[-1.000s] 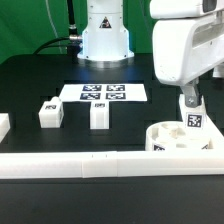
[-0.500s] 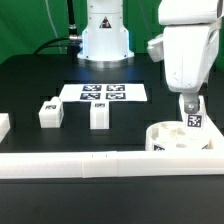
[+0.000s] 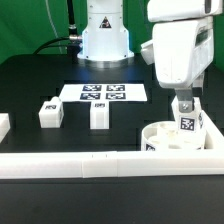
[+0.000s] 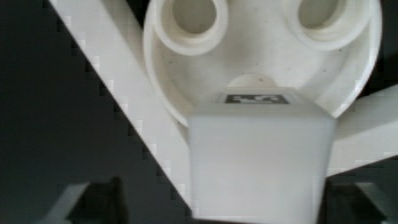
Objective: Assemble stool
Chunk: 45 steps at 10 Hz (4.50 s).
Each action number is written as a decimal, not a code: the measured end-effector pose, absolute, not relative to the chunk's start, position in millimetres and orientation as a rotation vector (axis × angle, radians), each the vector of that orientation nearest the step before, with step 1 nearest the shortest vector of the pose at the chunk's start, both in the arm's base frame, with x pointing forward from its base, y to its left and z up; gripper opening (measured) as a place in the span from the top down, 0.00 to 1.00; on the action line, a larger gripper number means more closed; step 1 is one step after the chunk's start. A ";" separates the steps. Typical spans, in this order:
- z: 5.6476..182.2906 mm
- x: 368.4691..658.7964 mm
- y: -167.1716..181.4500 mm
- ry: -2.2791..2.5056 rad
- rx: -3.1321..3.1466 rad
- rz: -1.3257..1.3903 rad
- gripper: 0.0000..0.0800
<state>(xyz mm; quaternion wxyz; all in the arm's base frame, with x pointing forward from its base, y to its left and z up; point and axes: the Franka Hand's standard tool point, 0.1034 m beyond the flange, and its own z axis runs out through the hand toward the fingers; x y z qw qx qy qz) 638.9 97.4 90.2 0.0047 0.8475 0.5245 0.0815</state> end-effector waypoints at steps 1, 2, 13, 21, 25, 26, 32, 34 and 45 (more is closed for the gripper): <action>90.2 638.9 97.3 1.644 2.653 0.254 0.52; 92.1 639.5 98.7 1.626 2.663 0.257 0.69; 94.0 636.4 97.6 1.409 2.828 0.187 0.85; 84.0 636.7 91.3 0.756 3.090 0.175 0.19; 76.2 637.8 90.2 0.758 3.085 0.190 0.34; 76.8 638.3 91.1 0.759 3.085 0.192 0.34; 75.6 636.9 93.1 0.279 3.191 0.185 0.58; 75.9 635.0 98.0 -0.064 3.218 0.222 0.58; 78.5 633.7 100.1 -1.483 2.954 0.207 0.58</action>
Offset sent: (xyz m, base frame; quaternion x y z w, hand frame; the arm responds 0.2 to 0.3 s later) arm -0.0012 0.0089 0.0098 0.0405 -0.0471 0.0202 0.9979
